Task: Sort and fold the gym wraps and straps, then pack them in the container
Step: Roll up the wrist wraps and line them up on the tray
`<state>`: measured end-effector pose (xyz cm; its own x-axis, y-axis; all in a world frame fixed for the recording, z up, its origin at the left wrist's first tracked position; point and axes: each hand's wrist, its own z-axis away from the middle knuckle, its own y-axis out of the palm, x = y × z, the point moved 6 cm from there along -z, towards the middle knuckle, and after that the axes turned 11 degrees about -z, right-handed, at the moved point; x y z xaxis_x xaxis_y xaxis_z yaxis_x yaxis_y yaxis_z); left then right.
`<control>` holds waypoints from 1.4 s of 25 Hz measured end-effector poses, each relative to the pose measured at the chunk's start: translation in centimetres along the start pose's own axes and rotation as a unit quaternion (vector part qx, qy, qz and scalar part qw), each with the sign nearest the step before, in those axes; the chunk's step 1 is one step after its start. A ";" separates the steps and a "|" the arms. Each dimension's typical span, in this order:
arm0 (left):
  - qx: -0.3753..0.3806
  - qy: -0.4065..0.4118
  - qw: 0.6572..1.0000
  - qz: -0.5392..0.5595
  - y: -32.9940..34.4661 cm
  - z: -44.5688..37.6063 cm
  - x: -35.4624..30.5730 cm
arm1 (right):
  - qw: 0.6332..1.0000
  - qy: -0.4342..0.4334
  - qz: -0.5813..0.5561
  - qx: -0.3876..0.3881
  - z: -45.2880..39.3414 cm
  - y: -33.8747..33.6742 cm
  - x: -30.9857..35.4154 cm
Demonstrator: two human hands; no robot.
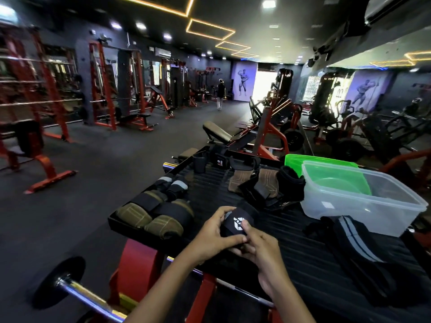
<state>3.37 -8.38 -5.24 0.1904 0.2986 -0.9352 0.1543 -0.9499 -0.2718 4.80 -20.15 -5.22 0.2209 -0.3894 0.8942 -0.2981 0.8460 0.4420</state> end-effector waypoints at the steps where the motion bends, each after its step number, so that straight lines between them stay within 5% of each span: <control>1: 0.012 -0.001 1.000 0.006 0.1 0.0 0.0 | 1.000 -0.004 0.009 -0.001 0.0 0.0 0.0; 4: 0.030 0.008 1.000 0.001 0.3 0.1 0.3 | 1.000 0.009 0.017 -0.007 0.0 -0.1 -0.3; 7: 0.031 0.033 0.991 -0.128 -0.7 -0.1 -0.3 | 1.000 0.015 0.018 -0.005 -0.3 0.3 0.1; 13: -0.081 0.084 0.922 -0.369 -12.8 -3.3 -2.0 | 0.997 0.072 0.003 0.006 -6.1 5.3 0.0; 17: -0.142 0.027 0.870 -0.471 -21.0 -7.3 1.4 | 0.994 0.080 0.066 0.018 -14.0 9.5 -0.3; 21: -0.099 -0.092 0.919 -0.371 -22.1 -8.7 6.8 | 0.990 0.080 0.120 -0.004 -21.7 12.7 -3.0; 27: -0.129 -0.009 0.898 -0.420 -21.7 -9.0 6.6 | 0.987 0.078 0.134 -0.030 -27.6 16.6 -6.6; 35: -0.071 -0.010 0.894 -0.442 -20.8 -9.5 7.4 | 0.935 0.006 0.350 -0.054 -29.2 16.1 -6.5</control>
<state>10.73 14.46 -4.33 -0.0837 0.9237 -0.3738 0.3584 -0.3221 -0.8762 25.69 6.64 -5.93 0.0174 0.2780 0.9604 -0.2777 0.9241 -0.2624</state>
